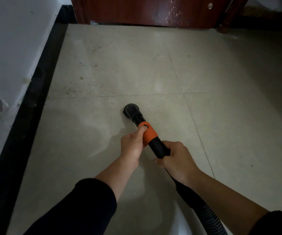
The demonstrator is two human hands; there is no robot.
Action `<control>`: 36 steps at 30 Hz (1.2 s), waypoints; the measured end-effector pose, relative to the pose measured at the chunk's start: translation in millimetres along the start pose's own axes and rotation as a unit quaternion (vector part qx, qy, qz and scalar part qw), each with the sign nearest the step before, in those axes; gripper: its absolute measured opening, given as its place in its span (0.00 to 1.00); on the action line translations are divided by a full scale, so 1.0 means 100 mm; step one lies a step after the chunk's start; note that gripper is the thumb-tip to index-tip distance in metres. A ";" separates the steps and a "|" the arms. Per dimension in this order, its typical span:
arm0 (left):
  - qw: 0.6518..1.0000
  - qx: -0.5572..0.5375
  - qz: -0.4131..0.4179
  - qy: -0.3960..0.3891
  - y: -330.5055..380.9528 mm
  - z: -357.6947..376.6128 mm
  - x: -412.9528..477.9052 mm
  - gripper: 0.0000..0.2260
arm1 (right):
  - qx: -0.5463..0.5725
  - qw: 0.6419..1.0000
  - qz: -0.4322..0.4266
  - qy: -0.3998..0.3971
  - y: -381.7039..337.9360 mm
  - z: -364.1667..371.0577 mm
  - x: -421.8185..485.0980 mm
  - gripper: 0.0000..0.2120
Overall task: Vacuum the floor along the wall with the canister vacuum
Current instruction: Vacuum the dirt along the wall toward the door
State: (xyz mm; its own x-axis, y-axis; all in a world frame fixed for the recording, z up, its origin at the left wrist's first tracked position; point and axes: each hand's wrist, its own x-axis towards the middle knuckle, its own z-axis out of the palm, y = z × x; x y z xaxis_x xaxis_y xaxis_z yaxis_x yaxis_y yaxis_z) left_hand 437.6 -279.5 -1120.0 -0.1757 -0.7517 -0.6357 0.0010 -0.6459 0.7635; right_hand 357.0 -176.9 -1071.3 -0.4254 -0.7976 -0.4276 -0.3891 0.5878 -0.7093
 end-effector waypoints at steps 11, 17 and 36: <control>0.997 0.045 -0.047 -0.040 0.19 0.21 -0.06 0.12 | -0.031 0.999 0.011 -0.015 -0.02 -0.29 0.08 0.09; 0.999 0.016 -0.034 -0.038 0.37 0.11 0.18 0.11 | -0.061 0.998 -0.005 -0.024 -0.24 -0.23 0.35 0.08; 0.990 -0.132 -0.031 0.026 0.91 0.37 0.96 0.12 | -0.130 0.990 -0.030 -0.051 -0.74 -0.48 1.53 0.07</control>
State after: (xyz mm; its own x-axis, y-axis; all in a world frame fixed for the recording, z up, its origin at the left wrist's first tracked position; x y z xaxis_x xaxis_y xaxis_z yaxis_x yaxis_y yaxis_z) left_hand 384.5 -405.7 -1107.0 -0.1322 -0.7113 -0.6904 0.2511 -0.6978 0.6709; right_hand 281.8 -335.5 -1057.5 -0.3156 -0.8338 -0.4530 -0.6138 0.5435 -0.5727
